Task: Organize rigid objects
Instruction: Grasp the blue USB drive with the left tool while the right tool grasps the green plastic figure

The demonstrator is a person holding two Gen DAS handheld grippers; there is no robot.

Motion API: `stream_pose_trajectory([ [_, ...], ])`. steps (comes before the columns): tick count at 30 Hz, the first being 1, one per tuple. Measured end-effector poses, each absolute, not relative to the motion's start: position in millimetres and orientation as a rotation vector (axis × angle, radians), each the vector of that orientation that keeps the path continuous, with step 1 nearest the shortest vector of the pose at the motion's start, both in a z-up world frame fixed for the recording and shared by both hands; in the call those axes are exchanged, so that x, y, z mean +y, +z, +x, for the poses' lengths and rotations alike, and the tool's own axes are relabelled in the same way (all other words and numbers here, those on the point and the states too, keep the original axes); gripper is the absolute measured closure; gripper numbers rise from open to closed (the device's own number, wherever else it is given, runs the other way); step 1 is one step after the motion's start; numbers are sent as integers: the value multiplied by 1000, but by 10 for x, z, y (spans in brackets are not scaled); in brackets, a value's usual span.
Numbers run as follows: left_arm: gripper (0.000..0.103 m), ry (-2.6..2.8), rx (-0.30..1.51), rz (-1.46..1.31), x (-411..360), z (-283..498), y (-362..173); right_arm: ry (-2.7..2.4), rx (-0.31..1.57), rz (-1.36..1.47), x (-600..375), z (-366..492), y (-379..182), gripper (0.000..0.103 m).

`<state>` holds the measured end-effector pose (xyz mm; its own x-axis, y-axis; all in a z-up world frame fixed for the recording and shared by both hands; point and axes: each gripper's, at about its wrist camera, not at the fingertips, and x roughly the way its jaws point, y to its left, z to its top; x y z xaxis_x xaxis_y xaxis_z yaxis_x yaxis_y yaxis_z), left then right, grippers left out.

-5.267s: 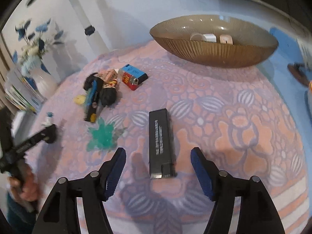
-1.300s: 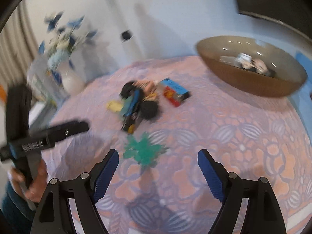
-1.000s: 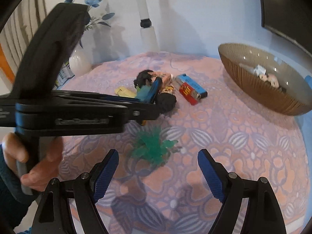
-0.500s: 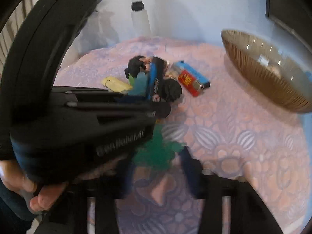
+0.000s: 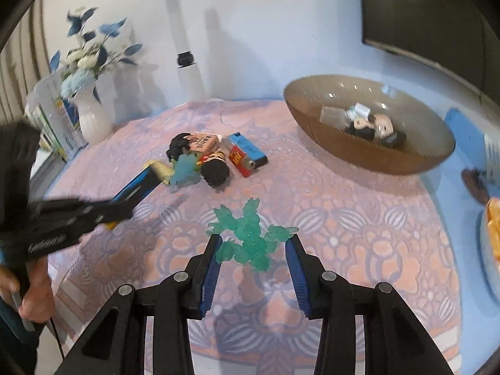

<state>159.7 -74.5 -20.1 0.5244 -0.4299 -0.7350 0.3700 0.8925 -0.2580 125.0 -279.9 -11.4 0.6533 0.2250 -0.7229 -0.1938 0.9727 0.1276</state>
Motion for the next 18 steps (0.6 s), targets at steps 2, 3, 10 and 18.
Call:
stream_pose_trajectory([
  [2,94,-435,915,-48,-673,1560,-298,213,852,66,-2850,1311,-204,62],
  [3,91,-407,927,-37,-654,1562,-343,207,861,77,-2882,1296,-230,62],
  [10,66,-330,929,4,-565,1600,-384,230,896,168,-3012,1338,-408,60],
  [18,65,-353,929,146,-914,1682,-449,258,894,171,-2991,1304,-431,41],
])
